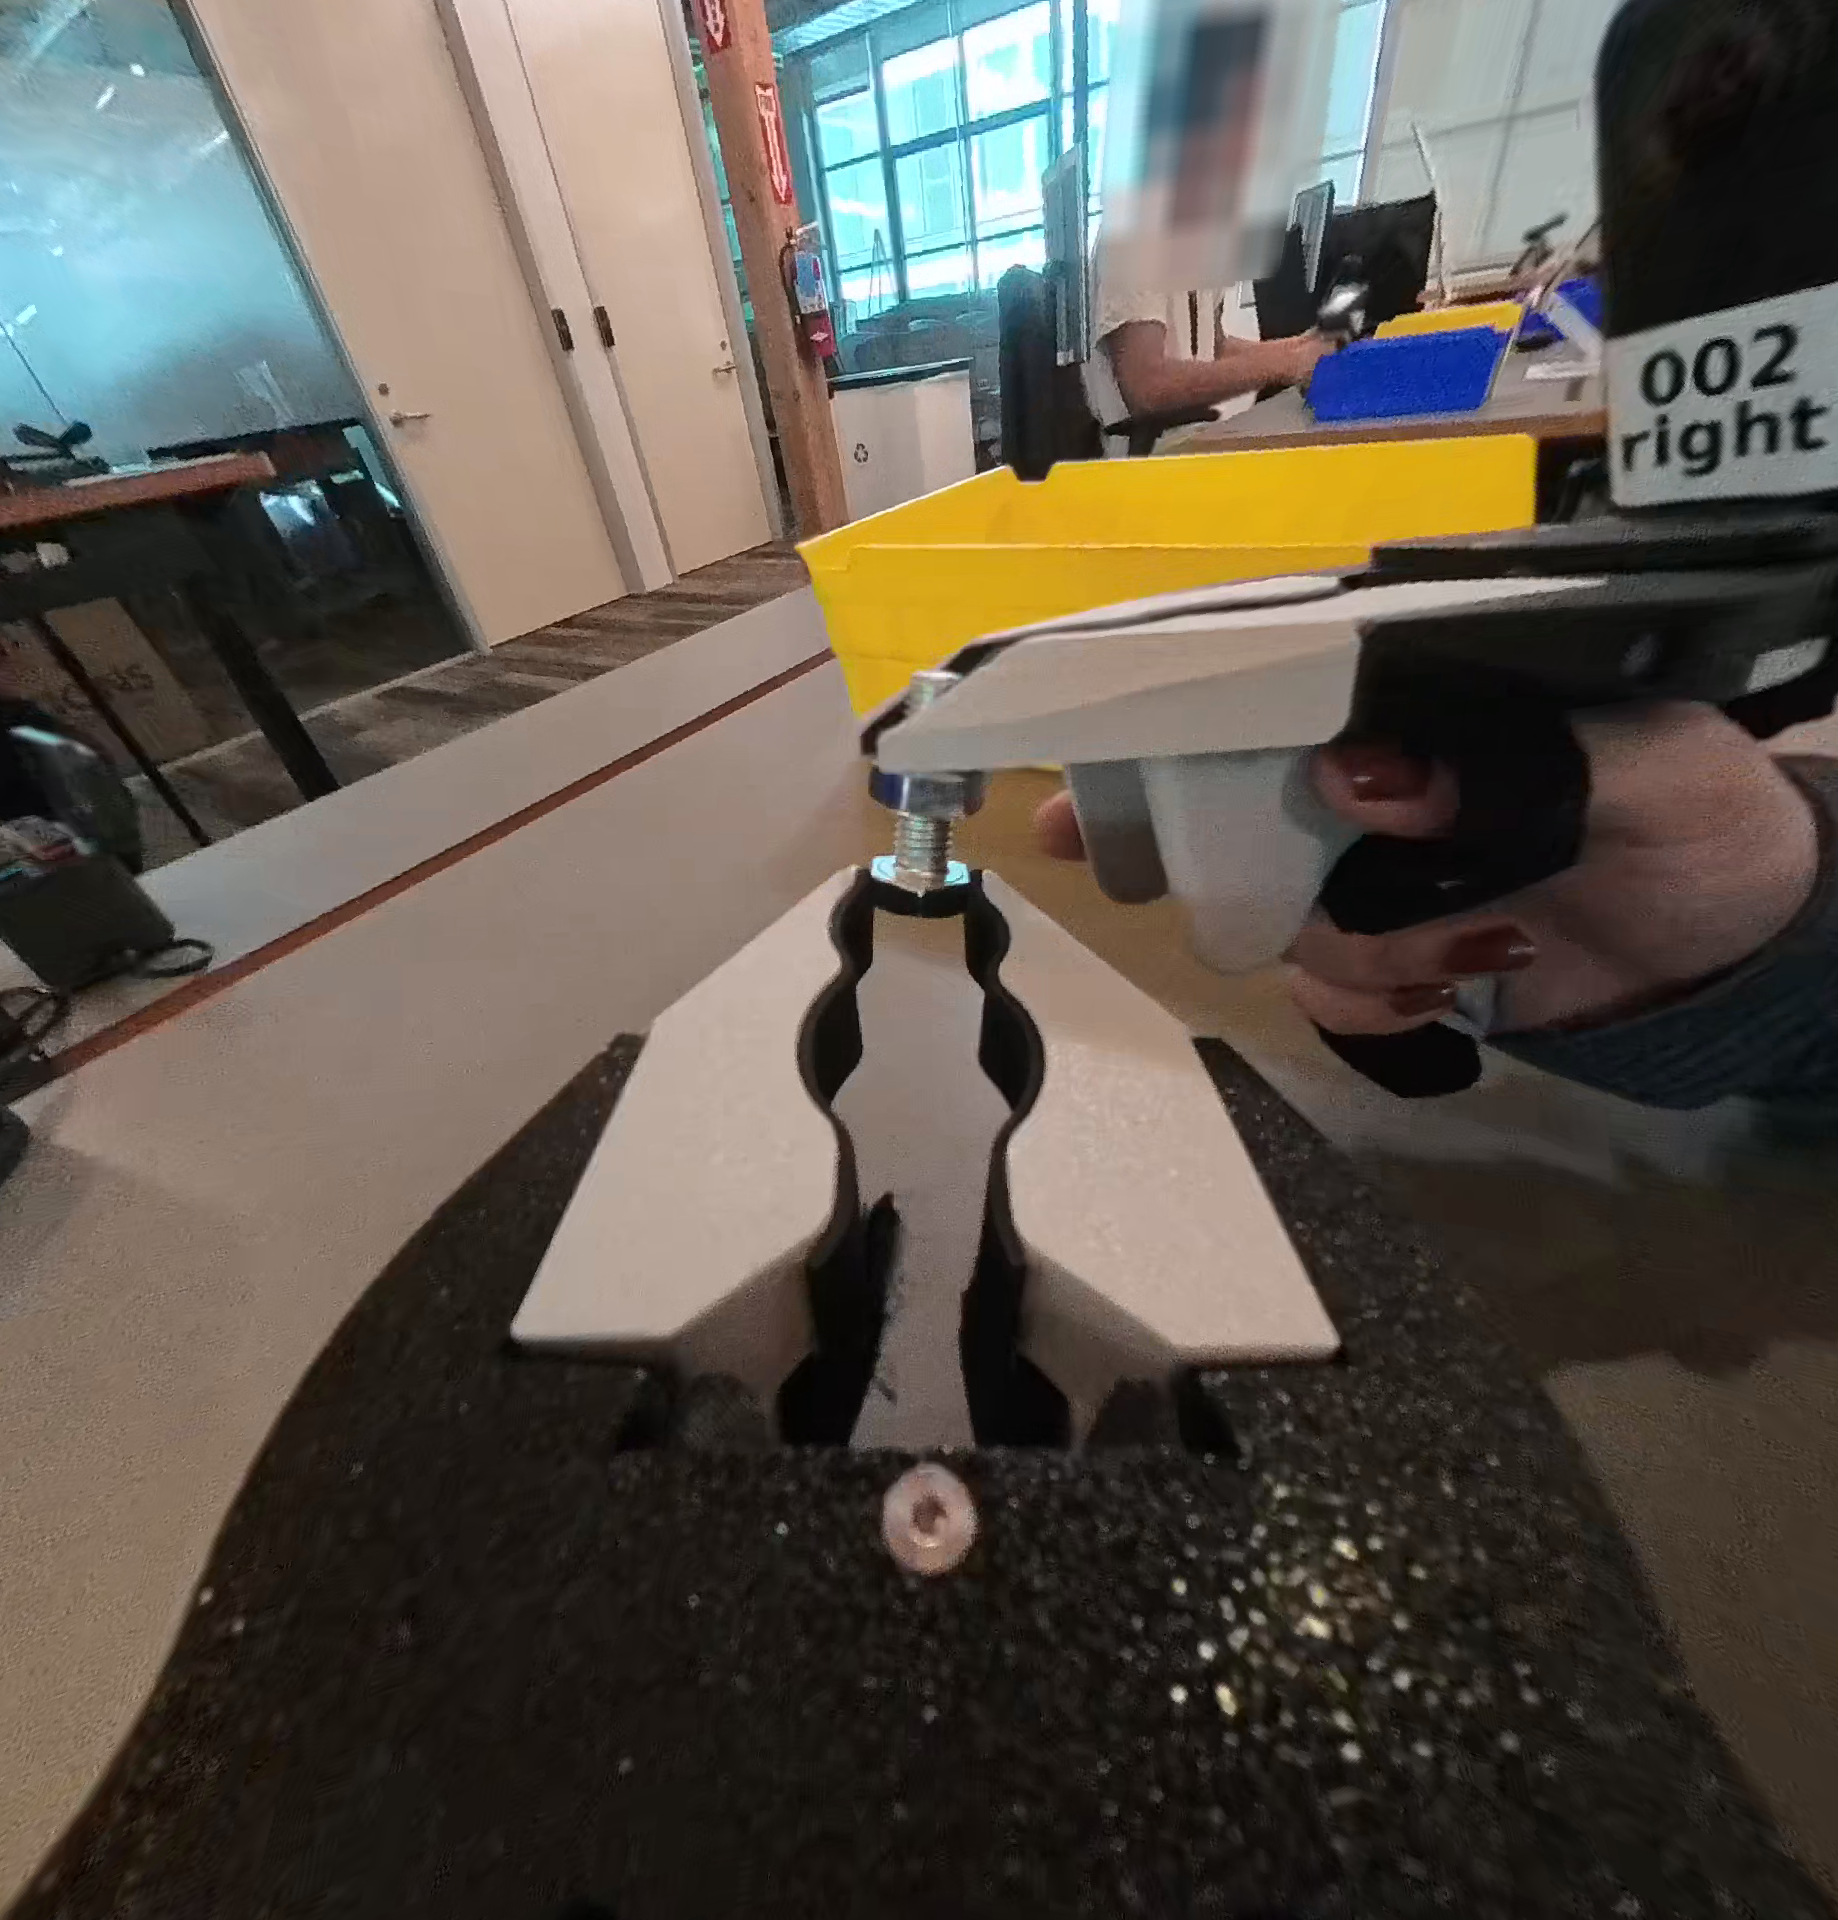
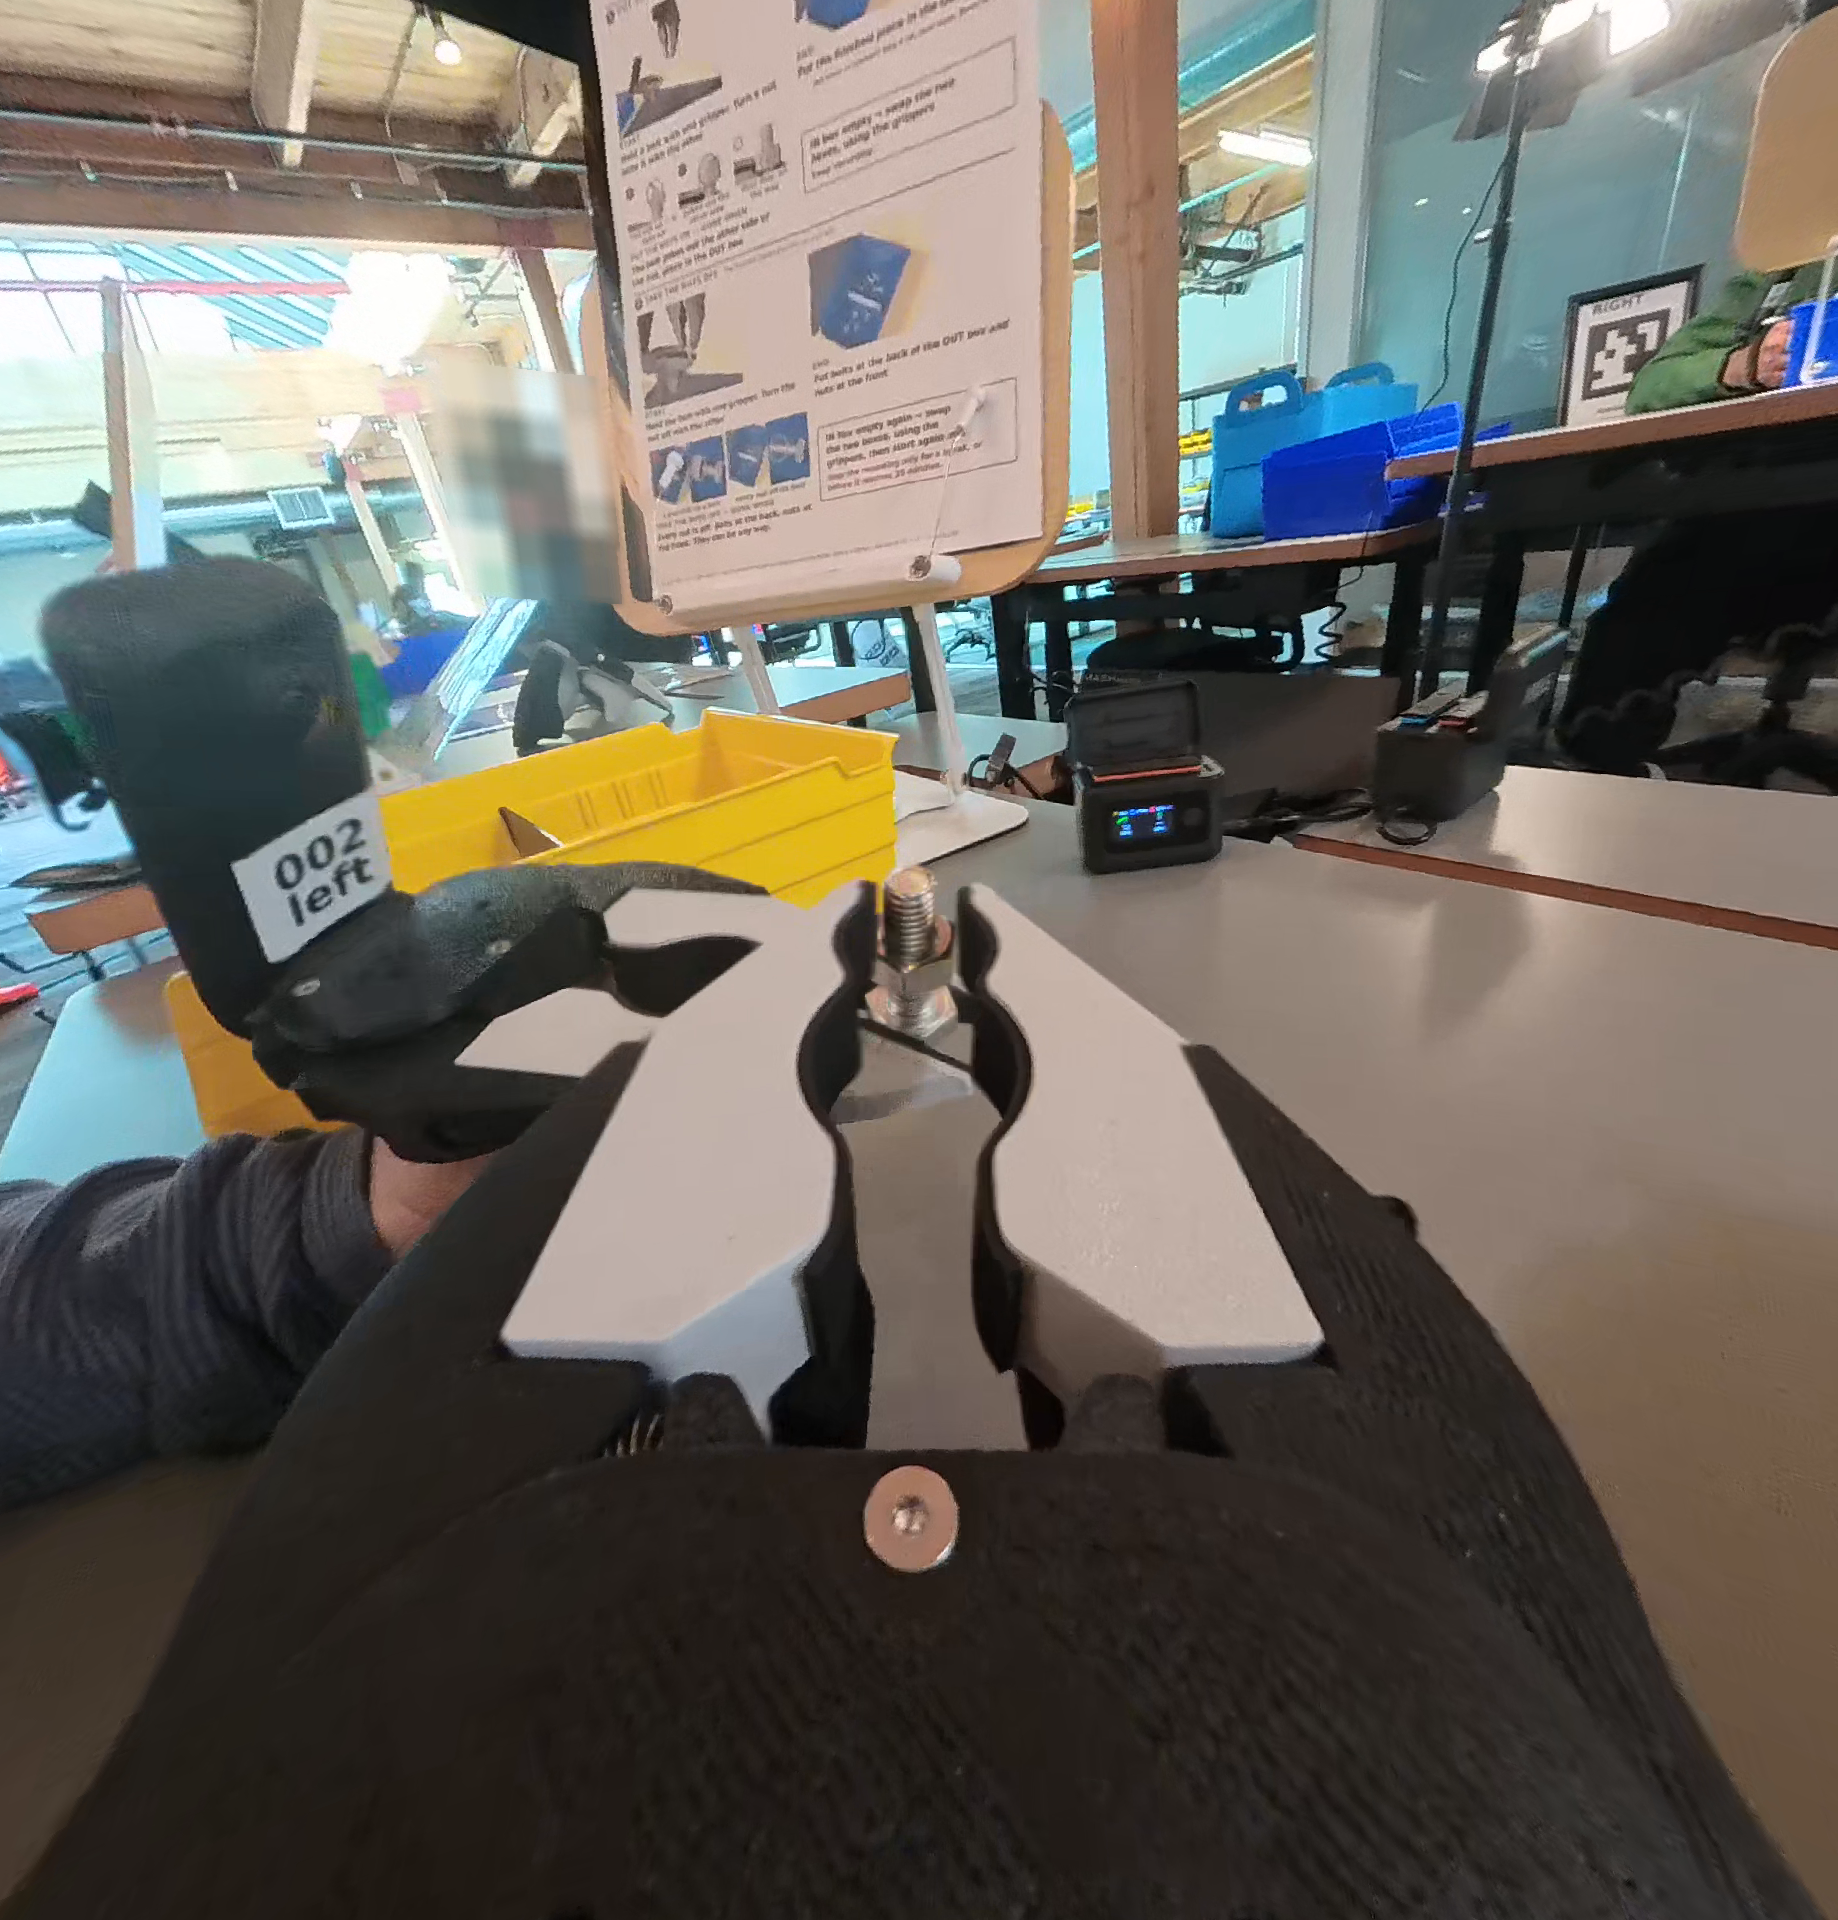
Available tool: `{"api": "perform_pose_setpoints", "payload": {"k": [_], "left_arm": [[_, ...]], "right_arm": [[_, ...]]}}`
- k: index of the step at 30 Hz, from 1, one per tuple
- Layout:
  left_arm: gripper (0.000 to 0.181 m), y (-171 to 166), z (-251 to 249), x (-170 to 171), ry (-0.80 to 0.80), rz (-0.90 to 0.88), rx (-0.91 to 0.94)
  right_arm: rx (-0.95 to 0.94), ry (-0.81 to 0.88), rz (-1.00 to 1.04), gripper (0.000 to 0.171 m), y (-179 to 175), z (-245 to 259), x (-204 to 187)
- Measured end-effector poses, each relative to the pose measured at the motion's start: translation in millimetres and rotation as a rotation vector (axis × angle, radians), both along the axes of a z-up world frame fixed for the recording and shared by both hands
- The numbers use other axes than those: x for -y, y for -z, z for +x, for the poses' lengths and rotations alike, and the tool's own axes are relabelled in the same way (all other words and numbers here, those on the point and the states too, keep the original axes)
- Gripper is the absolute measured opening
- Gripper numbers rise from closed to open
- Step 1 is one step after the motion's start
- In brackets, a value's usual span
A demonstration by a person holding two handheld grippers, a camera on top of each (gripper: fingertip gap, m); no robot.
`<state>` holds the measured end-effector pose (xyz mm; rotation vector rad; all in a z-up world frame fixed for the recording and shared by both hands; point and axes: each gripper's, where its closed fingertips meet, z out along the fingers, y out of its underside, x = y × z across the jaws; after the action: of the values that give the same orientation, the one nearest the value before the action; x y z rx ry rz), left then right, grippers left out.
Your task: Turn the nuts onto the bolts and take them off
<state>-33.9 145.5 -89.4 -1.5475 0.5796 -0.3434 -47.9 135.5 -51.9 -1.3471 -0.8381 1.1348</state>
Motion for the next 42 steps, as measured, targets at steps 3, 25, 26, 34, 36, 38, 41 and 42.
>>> {"api": "perform_pose_setpoints", "payload": {"k": [3,25,26,34,36,38,41,42], "left_arm": [[0.015,-1.1,-0.5,-0.5,-0.031,0.051,-0.065],[0.062,-10.9,-2.2,-3.0,-0.089,0.112,0.032],[0.061,-10.5,-1.8,-1.8,-0.088,0.11,0.033],[0.061,-9.5,-3.3,-0.7,-0.094,0.096,0.052],[0.061,-8.9,-3.9,-3.0,-0.098,0.094,0.058],[0.061,-9.6,-5.9,-4.8,-0.105,0.097,0.065],[0.06,-13.3,-9.9,-7.4,-0.123,0.106,0.077],[0.06,-14.7,-11.4,-7.4,-0.126,0.11,0.078]], "right_arm": [[0.015,-0.015,0.003,0.008,-0.2,-0.3,1.8],[1.242,0.428,-0.58,0.008,94.8,314.0,-133.3],[1.268,0.4,-0.619,0.008,103.4,315.5,-132.3],[1.263,0.469,-0.671,0.023,114.7,316.9,-151.1],[1.192,0.592,-0.553,0.027,84.3,315.4,-158.0],[1.056,0.698,-0.375,0.028,39.4,299.3,-159.4],[0.694,0.697,-0.008,0.028,-44.0,228.2,-140.8],[0.551,0.632,0.127,0.027,-68.9,193.7,-124.6]]}}
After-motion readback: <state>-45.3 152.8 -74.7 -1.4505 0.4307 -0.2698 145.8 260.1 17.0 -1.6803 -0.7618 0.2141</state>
